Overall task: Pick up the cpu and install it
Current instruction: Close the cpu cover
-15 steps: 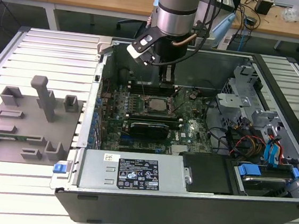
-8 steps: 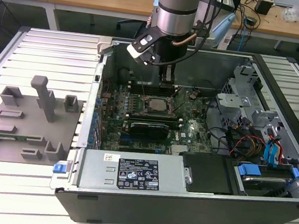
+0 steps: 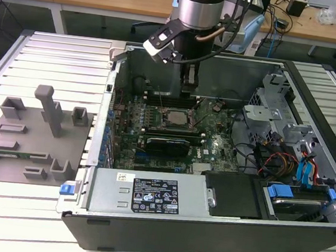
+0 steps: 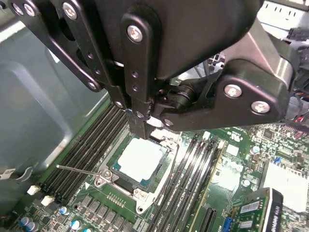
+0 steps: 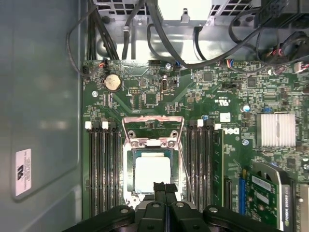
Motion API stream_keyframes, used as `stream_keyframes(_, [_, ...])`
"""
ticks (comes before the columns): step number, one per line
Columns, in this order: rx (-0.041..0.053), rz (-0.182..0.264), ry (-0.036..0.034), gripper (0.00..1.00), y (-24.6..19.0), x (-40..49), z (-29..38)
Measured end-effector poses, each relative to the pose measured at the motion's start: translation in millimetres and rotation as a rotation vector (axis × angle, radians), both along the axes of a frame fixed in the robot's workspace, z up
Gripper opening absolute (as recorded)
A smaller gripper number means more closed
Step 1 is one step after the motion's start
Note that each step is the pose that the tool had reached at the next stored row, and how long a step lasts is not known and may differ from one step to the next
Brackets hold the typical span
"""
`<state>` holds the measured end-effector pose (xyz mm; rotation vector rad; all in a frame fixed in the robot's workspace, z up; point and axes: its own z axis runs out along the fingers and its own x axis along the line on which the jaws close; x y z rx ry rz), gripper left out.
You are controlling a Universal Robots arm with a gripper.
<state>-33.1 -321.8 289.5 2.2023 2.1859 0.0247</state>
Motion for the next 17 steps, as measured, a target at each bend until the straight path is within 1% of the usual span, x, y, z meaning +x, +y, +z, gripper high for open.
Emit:
stream_keyframes(1, [-0.0021,0.000,0.0000,0.11,0.0,0.0,3.9])
stream_keyframes(2, [-0.0025,0.000,-0.0002,0.11,0.0,0.0,5.3])
stream_keyframes(5, [-0.0026,0.000,-0.0002,0.11,0.0,0.1,5.3])
stream_keyframes(6, [-0.0028,0.000,-0.0001,0.11,0.0,1.4,5.4])
stream_keyframes(9, [-0.0026,0.000,-0.0002,0.11,0.0,17.4,5.4])
stream_keyframes(11, [-0.0026,0.000,-0.0001,0.11,0.0,23.8,5.4])
stream_keyframes(17, [-0.0025,0.000,0.0019,0.11,-0.1,58.5,5.3])
